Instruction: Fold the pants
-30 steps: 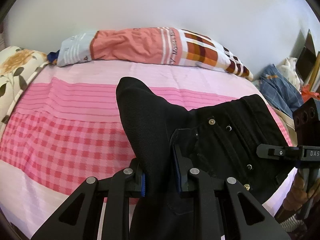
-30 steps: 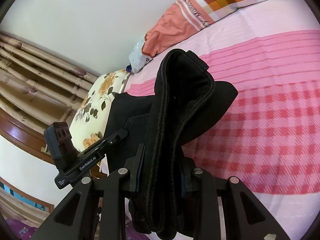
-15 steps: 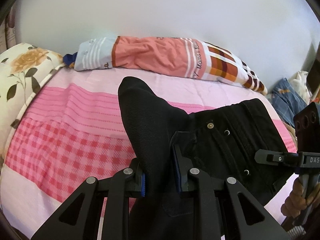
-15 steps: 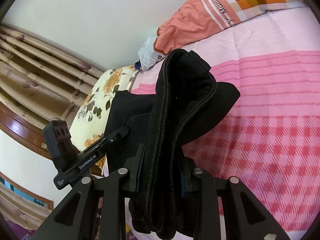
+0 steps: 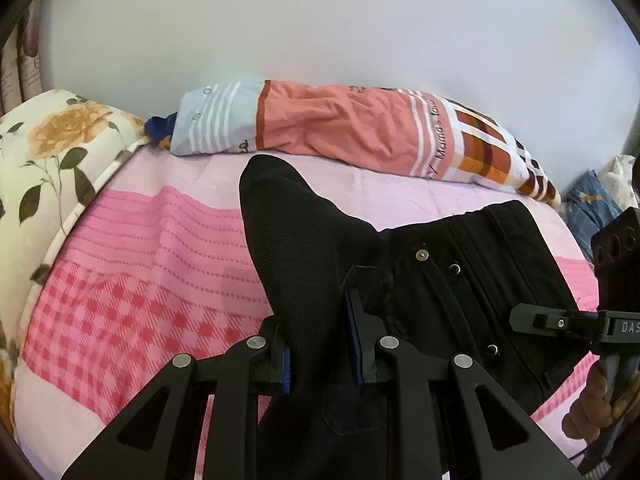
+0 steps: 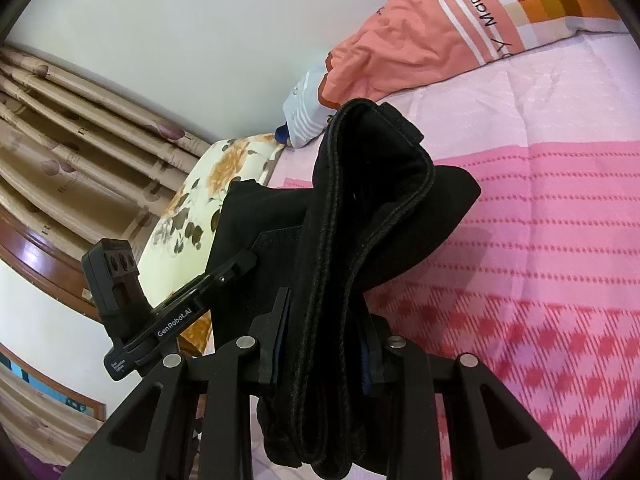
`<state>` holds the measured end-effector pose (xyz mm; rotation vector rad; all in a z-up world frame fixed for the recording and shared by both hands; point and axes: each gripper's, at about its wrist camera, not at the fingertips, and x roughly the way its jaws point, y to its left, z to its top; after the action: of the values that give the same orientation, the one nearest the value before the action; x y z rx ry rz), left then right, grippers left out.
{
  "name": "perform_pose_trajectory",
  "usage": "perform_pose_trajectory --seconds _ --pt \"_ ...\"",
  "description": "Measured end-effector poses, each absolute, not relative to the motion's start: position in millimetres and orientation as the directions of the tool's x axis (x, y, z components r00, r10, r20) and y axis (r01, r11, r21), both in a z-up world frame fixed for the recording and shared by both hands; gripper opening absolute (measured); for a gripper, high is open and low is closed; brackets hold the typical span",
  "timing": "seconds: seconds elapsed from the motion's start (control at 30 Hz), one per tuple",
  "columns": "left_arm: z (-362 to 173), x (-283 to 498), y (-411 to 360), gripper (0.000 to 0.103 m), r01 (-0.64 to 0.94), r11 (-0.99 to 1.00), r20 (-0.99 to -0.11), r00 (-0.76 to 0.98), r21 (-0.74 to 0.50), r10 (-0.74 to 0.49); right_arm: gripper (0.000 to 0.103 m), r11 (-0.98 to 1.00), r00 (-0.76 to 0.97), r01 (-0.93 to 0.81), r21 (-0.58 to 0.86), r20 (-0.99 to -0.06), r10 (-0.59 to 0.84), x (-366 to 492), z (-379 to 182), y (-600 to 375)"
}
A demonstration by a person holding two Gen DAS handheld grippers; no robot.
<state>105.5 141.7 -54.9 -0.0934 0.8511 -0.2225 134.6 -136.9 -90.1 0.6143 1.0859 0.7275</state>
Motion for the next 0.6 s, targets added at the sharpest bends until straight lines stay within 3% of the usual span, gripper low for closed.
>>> perform_pose_trajectory --seconds 0.6 --pt "-79 160 165 0.022 0.120 0.981 -0.752 0.630 -0.152 -0.193 0.026 0.637 0.276 -0.242 0.731 -0.578 0.768 179 -113 -107"
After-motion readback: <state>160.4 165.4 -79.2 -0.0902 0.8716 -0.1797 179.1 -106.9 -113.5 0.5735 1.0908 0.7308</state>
